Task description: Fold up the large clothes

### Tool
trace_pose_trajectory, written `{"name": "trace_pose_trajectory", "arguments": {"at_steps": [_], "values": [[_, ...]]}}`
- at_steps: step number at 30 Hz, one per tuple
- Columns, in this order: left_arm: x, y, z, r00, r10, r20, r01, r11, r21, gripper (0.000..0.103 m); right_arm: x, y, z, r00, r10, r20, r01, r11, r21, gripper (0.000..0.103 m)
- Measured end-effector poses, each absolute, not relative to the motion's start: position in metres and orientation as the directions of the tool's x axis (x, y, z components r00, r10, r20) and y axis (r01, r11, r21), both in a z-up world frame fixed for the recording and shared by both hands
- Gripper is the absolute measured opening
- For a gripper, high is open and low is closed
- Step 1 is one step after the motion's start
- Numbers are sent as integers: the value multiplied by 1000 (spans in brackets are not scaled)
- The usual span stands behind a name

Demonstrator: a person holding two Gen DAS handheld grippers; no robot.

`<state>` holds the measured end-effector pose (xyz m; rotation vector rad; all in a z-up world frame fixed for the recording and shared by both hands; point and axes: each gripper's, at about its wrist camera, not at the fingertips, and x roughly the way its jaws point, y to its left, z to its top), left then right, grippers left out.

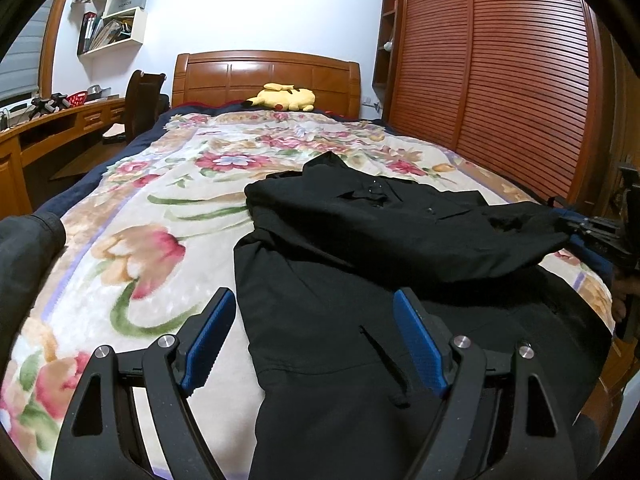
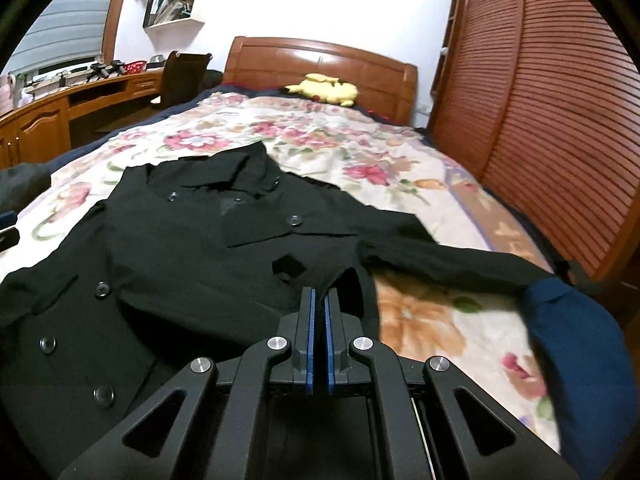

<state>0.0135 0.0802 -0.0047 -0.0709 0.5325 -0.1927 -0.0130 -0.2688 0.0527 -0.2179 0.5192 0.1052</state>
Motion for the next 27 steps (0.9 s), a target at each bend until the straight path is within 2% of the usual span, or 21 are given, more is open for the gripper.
{"name": "trace_pose_trajectory", "arguments": {"at_steps": [4,7,19,22,24,26,27], "values": [[13,81,-5,844,-202,-497,165,979,-119,82,-41,-266,64,894,9,-447,-112,972,-205,4],[13,81,-5,843,-202,-498,165,979,-119,82,-54,-264,60,898,6,-439,-108,972,-207,4],[11,70,-3,835,-236,-497,204,972,-119,82,-77,-261,37,795,122,-595,-199,978,-65,4],[12,66,0,835,-247,-491,213,969,-124,82,-81,-260,42,796,117,-594,-203,976,-79,10],[12,64,1,837,-253,-486,218,967,-128,82,-79,-265,51,808,123,-577,-206,975,-80,17],[13,60,3,838,-260,-480,225,966,-131,82,-80,-273,58,829,116,-547,-194,977,-87,41],[14,59,4,838,-262,-478,227,965,-132,82,-81,-274,60,837,115,-535,-189,978,-86,46]]}}
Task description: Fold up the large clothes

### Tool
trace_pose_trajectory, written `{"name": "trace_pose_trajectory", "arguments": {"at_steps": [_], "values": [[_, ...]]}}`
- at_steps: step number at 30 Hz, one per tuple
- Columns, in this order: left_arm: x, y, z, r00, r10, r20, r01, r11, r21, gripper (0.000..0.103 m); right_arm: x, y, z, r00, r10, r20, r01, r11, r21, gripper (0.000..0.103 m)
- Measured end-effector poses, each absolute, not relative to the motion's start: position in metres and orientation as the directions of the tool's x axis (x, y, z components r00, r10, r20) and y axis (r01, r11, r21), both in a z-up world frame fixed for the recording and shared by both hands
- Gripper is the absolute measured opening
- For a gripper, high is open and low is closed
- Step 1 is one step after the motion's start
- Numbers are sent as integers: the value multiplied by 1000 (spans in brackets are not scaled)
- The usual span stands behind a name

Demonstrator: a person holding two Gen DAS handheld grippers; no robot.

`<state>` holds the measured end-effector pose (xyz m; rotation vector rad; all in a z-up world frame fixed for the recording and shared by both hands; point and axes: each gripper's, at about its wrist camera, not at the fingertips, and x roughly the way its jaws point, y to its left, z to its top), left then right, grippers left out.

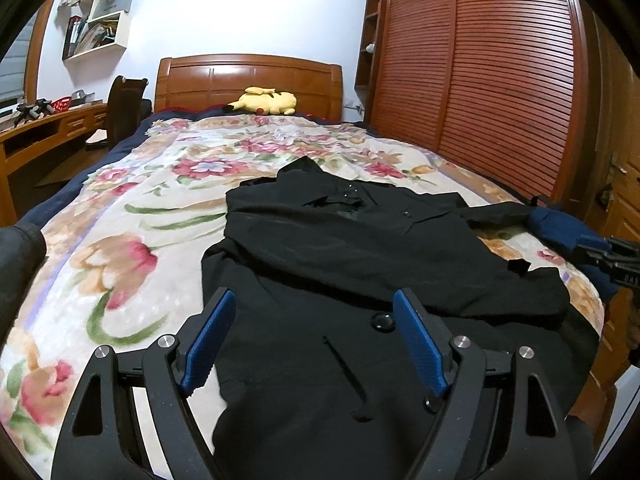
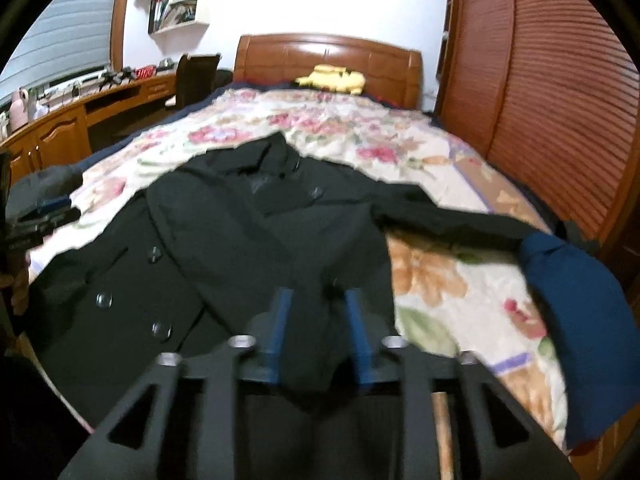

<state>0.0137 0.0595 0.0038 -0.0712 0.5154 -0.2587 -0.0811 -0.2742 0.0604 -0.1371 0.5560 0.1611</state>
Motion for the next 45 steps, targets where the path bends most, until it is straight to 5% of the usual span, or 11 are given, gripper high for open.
{"name": "trace_pose_trajectory", "arguments": {"at_steps": [10,12,16,39,45], "values": [[19,38,7,835,-288,-470,264,957,-117,84,-43,-270,17,782,80,-619,-187,976,-110,50],[21,34,6,830,-301,-470,276,953,-123,96,-34,-273,1,757,68,-650,-183,977,-110,50],[23,26,6,818,-324,-476,299,945,-130,97,-21,-279,-30,694,68,-716,-187,978,-88,50],[44,-10,3,808,-314,-498,297,948,-116,97,47,-375,16,757,-36,-653,12,999,-40,60],[48,-15,0,797,-319,-512,305,946,-115,97,95,-400,11,758,-37,-651,85,996,42,73]]}}
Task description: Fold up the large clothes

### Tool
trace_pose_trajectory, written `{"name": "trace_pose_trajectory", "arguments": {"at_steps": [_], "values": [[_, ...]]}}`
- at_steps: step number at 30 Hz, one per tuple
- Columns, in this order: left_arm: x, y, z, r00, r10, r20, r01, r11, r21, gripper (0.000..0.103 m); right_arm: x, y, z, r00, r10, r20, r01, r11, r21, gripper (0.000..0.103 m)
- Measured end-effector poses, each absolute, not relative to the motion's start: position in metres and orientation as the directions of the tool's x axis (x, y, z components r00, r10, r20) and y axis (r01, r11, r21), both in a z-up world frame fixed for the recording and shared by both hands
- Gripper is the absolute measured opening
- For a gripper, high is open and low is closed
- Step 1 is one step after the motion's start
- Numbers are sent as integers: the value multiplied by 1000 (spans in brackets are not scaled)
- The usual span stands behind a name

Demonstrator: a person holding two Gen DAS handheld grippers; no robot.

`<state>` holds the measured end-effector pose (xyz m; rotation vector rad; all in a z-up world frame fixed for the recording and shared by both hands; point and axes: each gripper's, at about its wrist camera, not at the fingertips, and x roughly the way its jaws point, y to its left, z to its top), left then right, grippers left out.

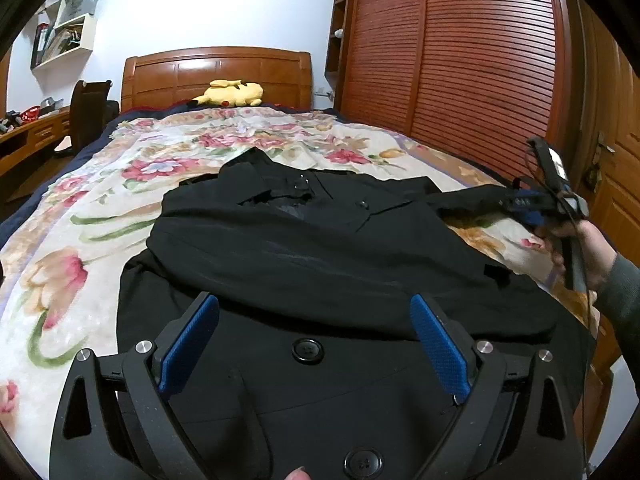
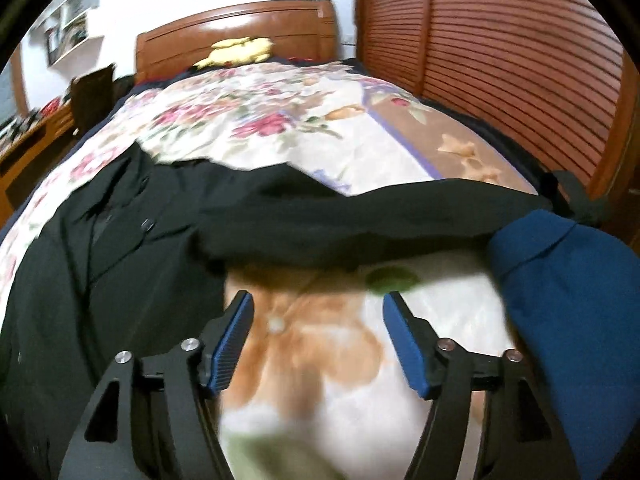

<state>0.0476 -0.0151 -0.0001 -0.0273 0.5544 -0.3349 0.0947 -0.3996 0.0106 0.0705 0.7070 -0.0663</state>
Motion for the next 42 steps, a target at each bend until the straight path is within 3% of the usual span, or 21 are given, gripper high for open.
{"name": "trace_pose_trajectory", "arguments": {"at_steps": [4,18,21,22,23,29,36,42], "values": [[47,-16,-3,793,-318,-520,308,945,-109,97,118,-410,1,757,-27,-653,129,986,108,79],[47,-19,-6,784,-311,-537,307,946,-100,97,190,-447,-28,671,-31,-741,289,931,223,78],[46,-20,-5,784,-310,-538,310,946,-93,97,202,-444,-30,660,-40,-750,269,945,186,41],[45,-20,-5,785,-309,-537,310,946,-92,97,204,-441,-27,657,-56,-751,259,953,156,20],[46,-20,-5,785,-309,-538,309,947,-93,97,204,-436,-23,663,-79,-745,246,962,117,9],[46,-21,-5,788,-302,-537,303,949,-88,97,186,-398,15,757,-170,-631,199,980,-25,5],[45,-20,-4,794,-297,-531,297,951,-88,97,154,-350,61,844,-83,-530,59,996,-62,5],[45,-18,-4,794,-297,-530,293,952,-94,97,119,-292,69,855,78,-514,-130,989,-67,5]]}}
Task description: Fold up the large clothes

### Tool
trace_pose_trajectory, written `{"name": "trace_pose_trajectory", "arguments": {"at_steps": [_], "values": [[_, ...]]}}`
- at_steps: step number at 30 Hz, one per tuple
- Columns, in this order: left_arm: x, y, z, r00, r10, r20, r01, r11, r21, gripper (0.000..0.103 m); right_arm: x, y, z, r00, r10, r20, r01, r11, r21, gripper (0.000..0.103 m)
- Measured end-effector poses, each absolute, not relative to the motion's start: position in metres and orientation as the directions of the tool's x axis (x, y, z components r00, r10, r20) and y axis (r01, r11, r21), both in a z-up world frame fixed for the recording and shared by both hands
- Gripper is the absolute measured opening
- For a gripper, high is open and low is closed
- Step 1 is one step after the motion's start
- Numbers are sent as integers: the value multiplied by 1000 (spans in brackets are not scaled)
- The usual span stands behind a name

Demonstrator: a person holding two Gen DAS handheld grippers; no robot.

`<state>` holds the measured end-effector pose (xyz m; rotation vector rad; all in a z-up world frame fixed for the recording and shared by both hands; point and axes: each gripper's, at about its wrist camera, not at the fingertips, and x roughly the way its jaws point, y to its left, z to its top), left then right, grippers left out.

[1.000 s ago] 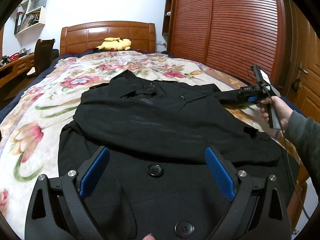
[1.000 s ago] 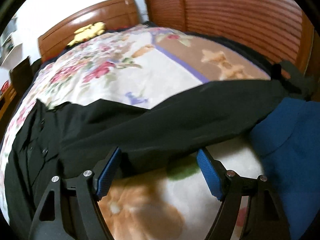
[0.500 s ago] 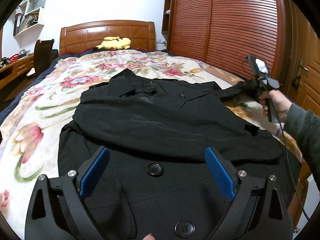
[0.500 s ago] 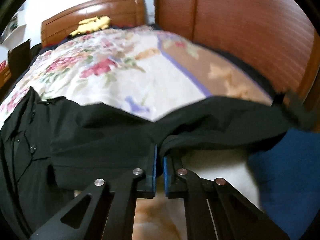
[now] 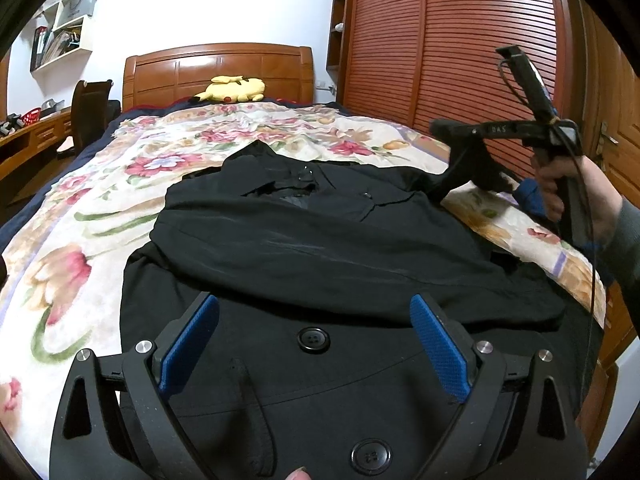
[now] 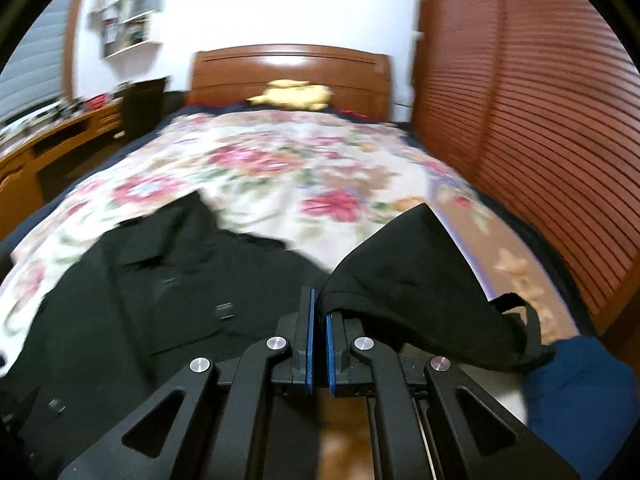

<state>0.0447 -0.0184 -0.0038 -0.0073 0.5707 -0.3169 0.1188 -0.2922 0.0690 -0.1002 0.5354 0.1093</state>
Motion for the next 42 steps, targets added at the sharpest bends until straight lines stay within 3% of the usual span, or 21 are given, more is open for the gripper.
{"name": "trace_pose_trajectory", "arguments": {"at_steps": [6,13,21,24,26,29,33,42], "values": [[44,-16,-4,793,-298,-531,292,951,-98,97,80,-245,42,797,235,-557,-317,947,-55,5],[43,-14,-3,795,-299,-528,293,951,-97,97,83,-236,-4,715,230,-661,-354,934,-58,5],[43,-13,-3,796,-299,-526,293,951,-96,97,91,-224,18,700,221,-679,-349,935,-56,6],[42,-14,-2,797,-300,-525,295,951,-95,97,80,-226,38,737,229,-635,-347,936,-65,23],[42,-15,-1,798,-301,-522,301,950,-88,97,77,-234,56,769,250,-588,-344,938,-51,42],[43,-15,-2,795,-302,-526,305,949,-85,97,77,-252,79,822,251,-511,-305,952,-23,61],[44,-15,-2,793,-302,-529,301,949,-91,97,98,-275,83,857,159,-491,-214,975,-58,62],[45,-19,-4,787,-301,-538,310,948,-77,97,178,-344,19,778,-60,-626,48,998,-37,62]]}}
